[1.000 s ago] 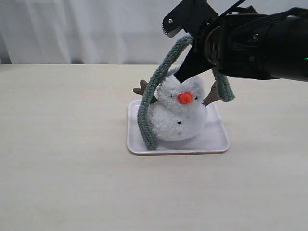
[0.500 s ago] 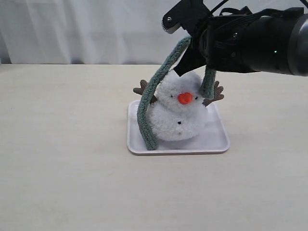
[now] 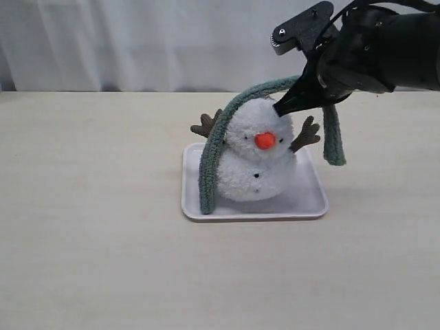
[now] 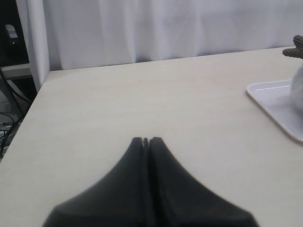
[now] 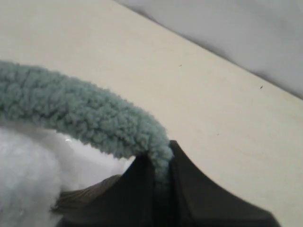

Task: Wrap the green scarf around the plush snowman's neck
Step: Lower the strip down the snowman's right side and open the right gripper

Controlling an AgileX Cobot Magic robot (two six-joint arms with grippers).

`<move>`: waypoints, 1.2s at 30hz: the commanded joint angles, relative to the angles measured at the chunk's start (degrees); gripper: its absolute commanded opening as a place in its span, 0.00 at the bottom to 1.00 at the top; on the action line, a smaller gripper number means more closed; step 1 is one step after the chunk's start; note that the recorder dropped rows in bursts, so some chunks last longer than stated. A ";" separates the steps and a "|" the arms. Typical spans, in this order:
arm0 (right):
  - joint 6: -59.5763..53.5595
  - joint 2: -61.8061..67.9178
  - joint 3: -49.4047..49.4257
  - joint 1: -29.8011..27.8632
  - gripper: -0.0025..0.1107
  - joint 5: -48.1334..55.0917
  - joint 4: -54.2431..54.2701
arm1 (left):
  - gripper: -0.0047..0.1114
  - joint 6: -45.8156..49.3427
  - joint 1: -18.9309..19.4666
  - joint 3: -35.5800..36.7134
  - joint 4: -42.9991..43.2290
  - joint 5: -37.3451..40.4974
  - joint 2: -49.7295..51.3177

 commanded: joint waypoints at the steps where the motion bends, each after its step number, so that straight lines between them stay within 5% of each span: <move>1: -10.63 1.15 -0.73 -1.01 0.06 -0.59 11.02 | 0.04 0.03 0.09 0.19 -0.12 -0.44 -0.16; 12: -14.99 4.96 -1.91 -2.63 0.06 4.42 21.16 | 0.04 0.03 0.09 0.19 -0.12 -0.44 -0.16; 21: -35.47 5.34 -2.74 -3.81 0.06 4.60 40.83 | 0.04 0.03 0.09 0.19 0.01 -0.41 -0.16; 36: -37.48 6.03 -2.74 -3.81 0.09 9.71 43.35 | 0.04 0.03 0.09 0.19 0.01 -0.41 -0.16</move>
